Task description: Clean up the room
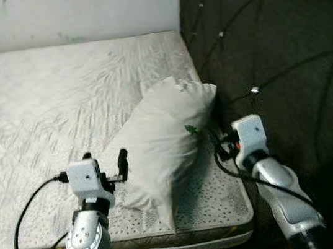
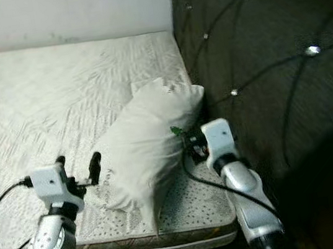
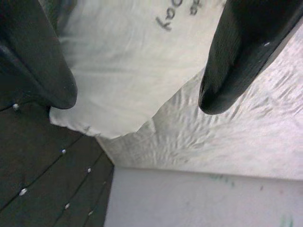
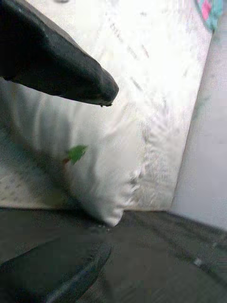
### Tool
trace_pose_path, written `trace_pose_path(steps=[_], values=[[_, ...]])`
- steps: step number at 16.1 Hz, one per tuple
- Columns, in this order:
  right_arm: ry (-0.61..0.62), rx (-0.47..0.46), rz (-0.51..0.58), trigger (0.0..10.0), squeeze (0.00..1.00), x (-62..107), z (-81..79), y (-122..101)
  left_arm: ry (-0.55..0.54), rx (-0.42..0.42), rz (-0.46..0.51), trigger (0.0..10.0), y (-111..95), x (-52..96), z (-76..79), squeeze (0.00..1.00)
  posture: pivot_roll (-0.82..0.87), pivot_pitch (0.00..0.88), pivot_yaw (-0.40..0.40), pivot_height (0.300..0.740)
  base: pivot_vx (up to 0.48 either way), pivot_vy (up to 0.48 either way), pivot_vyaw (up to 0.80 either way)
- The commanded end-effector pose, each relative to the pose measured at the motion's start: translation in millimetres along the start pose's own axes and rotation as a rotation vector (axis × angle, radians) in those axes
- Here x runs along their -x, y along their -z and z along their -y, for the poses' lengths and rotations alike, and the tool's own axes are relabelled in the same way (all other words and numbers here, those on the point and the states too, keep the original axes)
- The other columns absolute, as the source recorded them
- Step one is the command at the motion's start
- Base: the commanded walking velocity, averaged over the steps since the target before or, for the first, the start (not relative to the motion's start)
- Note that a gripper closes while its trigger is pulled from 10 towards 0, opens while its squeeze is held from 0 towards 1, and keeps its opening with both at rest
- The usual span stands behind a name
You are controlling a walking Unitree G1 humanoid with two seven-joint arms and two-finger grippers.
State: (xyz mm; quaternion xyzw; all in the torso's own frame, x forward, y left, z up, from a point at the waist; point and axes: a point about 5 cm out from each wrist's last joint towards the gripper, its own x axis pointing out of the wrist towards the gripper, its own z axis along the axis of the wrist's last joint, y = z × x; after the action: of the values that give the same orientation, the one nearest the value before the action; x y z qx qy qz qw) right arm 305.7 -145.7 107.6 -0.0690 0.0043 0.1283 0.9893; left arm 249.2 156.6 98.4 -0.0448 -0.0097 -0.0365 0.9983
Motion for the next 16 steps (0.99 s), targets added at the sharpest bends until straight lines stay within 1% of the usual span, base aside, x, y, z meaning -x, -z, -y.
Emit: trace_pose_path(steps=[1,3,5,7,9,10,11,16], values=[[-0.009,-0.007,0.002,10.0,0.0,-5.1,-2.7,-0.6,-0.006,-0.014,0.025,10.0,-7.1,3.5,-3.0,0.0,0.03,0.036,-0.056,0.74,0.0,0.349,0.0],[-0.025,-0.006,0.007,10.0,0.0,-7.5,-6.5,-1.2,-0.017,0.003,0.019,10.0,-6.4,5.2,-4.0,0.0,0.04,0.036,-0.057,0.74,0.0,0.48,0.0],[-0.029,-0.006,0.012,10.0,0.0,-8.3,-7.2,-1.0,-0.004,-0.002,0.019,10.0,-6.4,6.1,-2.6,0.0,0.04,0.036,-0.057,0.74,0.0,0.48,0.0],[-0.008,-0.007,0.019,10.0,0.0,-8.8,-4.2,-1.4,0.013,0.0,0.022,10.0,-7.7,2.7,-0.1,0.0,0.02,0.036,-0.031,0.74,0.0,0.48,0.0],[0.011,-0.002,0.021,10.0,0.0,-6.4,1.3,-1.5,0.044,-0.002,0.037,10.0,-10.0,-2.3,4.4,0.0,0.0,0.04,-0.022,0.74,0.0,0.48,0.0],[0.015,0.001,0.02,10.0,0.0,-5.2,3.2,-1.3,0.053,-0.013,0.03,10.0,-9.6,-3.3,5.8,0.0,0.0,0.045,-0.018,0.74,0.0,0.371,0.0],[0.023,0.012,0.016,10.0,0.0,-3.2,7.7,-0.2,0.052,0.014,0.036,10.0,-9.6,-4.1,7.4,0.0,-0.01,0.049,-0.022,0.74,0.0,0.24,0.0],[0.007,0.024,0.018,10.0,0.0,-6.5,9.0,-2.8,0.026,0.023,0.042,10.0,-8.5,-0.6,8.3,0.0,-0.01,0.05,-0.052,0.74,0.0,0.0,0.0]])
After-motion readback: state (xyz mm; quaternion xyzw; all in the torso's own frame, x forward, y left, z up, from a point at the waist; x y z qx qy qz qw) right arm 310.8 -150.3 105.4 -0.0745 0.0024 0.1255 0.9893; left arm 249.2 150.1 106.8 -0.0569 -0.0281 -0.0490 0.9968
